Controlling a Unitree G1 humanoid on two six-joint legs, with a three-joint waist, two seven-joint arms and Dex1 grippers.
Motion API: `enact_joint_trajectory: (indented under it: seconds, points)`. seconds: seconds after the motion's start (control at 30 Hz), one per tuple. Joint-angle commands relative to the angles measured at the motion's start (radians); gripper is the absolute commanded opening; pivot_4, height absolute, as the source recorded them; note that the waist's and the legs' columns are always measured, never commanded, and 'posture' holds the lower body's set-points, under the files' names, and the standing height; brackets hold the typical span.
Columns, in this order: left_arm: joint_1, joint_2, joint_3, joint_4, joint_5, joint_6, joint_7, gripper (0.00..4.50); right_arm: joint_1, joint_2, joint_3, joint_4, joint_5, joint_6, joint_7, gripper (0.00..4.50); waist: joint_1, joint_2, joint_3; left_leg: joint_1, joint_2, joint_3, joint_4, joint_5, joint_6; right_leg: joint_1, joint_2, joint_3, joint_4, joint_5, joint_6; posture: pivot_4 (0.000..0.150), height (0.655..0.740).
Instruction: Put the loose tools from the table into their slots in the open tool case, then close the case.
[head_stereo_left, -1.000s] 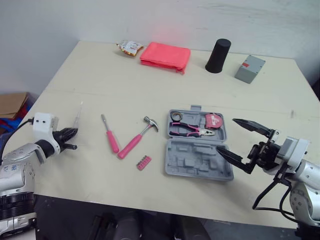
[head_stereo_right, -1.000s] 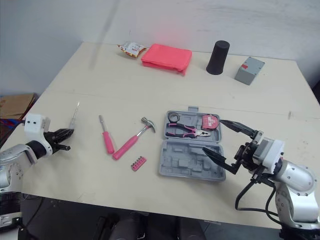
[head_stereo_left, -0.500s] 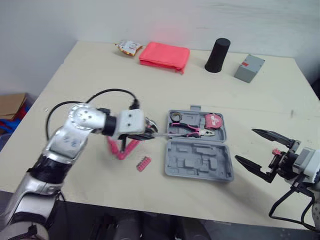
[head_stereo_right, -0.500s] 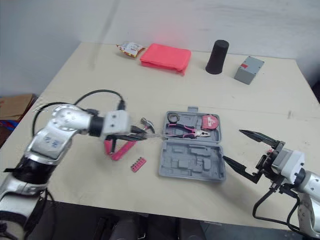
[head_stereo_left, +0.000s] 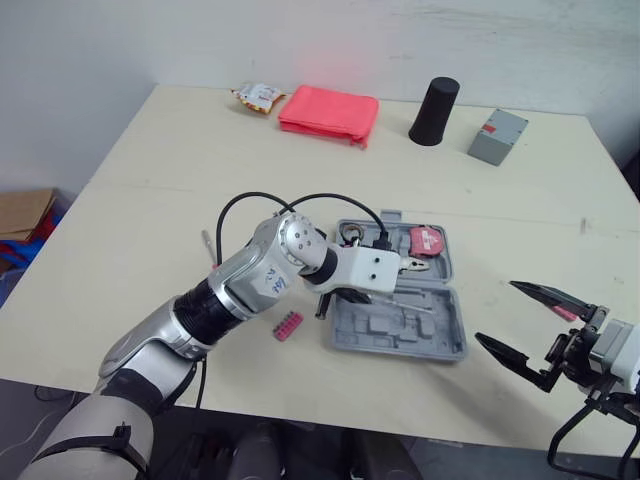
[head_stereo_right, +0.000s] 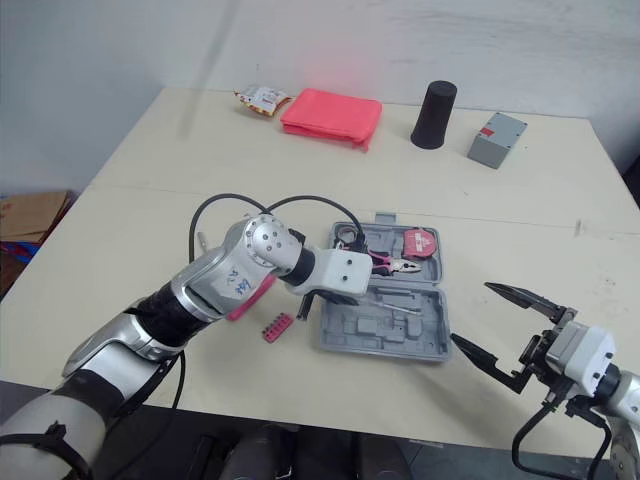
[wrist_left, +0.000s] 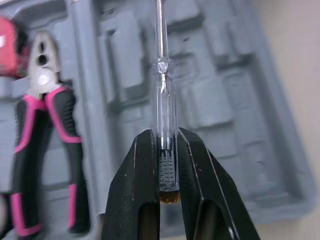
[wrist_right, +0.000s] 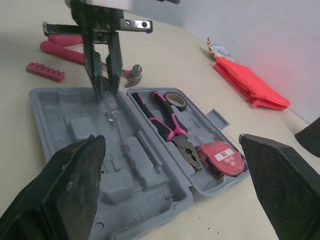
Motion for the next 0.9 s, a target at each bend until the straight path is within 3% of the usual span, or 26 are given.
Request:
enact_joint_trajectory:
  seconds: [0.03, 0.37, 0.9]
  points:
    - [-0.035, -0.018, -0.015, 0.015, 0.061, -0.005, 0.02, 0.01, 0.024, 0.008, -0.031, -0.05, 0.01, -0.006, -0.018, 4.5, 0.001, 0.0, 0.0, 0.0, 0.0, 0.0, 0.0, 0.0, 0.0, 0.0, 0.0, 0.0, 0.0, 0.0, 0.0, 0.15, 0.74]
    - [-0.049, -0.088, -0.015, 0.063, 0.128, 0.031, 0.04, 0.01, 0.035, 0.008, -0.017, -0.11, -0.001, 0.029, -0.069, 4.5, 0.002, 0.001, 0.0, -0.001, 0.0, 0.0, 0.0, 0.0, 0.0, 0.0, -0.001, 0.0, 0.0, 0.0, 0.0, 0.15, 0.74]
    - [-0.031, -0.085, -0.03, 0.036, 0.154, 0.101, -0.004, 0.01, 0.022, 0.003, -0.009, -0.211, -0.005, 0.115, -0.136, 4.5, 0.003, 0.001, 0.0, -0.001, 0.0, 0.0, 0.0, 0.0, 0.0, 0.0, -0.001, 0.0, 0.0, 0.0, 0.0, 0.15, 0.74]
